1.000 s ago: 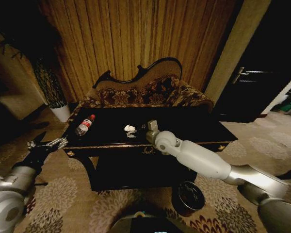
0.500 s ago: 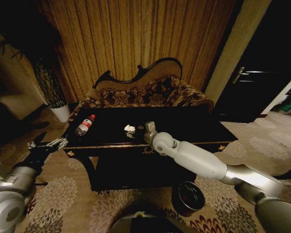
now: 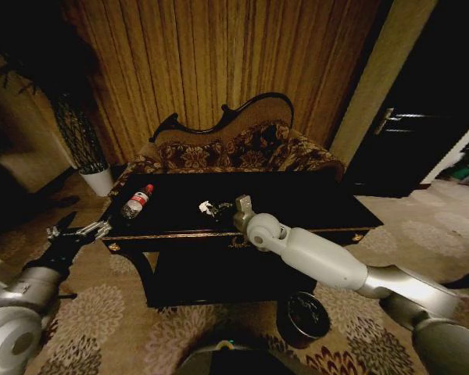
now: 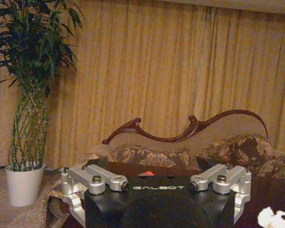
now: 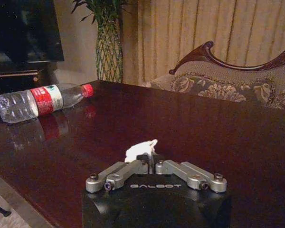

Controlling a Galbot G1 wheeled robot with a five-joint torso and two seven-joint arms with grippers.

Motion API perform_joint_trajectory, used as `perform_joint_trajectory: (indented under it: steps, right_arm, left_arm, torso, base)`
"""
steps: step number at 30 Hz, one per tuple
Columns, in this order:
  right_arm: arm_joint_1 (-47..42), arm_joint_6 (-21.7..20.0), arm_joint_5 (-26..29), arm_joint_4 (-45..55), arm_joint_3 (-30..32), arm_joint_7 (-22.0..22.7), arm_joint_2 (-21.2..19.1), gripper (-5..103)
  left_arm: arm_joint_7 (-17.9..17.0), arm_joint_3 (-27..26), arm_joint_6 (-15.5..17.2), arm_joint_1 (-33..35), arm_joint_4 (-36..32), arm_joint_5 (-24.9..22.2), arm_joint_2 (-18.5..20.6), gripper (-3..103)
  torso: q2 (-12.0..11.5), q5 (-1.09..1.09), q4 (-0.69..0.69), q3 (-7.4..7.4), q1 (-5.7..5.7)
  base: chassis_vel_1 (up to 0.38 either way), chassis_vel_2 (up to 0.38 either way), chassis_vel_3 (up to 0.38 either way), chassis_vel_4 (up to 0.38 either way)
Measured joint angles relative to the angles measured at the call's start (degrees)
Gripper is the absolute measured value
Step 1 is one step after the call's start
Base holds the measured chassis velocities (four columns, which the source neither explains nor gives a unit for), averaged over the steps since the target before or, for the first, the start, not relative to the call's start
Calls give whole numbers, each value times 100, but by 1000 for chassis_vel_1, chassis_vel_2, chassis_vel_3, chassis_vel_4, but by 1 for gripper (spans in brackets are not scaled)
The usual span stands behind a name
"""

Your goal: Move to the front of the table and place the trash on the table into the trash bin.

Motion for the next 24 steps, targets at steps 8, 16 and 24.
perform_joint_trajectory:
  steps: [8,16,24]
  right_arm:
    - [-34,10,8,28,22,25,-9,0]
    - [-72,24,45,83,25,92,-8,0]
    - [-161,316,131,194,262,403,37,0]
  left_arm:
    - [4,-1,-5,-2,1,-2,-11,100]
    - [9,-34,-8,-9,1,-13,33,100]
    - [15,-36,-45,-16,1,-17,16,100]
  torso:
    - [0,0,0,0,0]
    - [0,0,0,0,0]
    - [0,0,2,0,0]
  base:
    - [0,0,0,0]
    - [0,0,0,0]
    - [0,0,0,0]
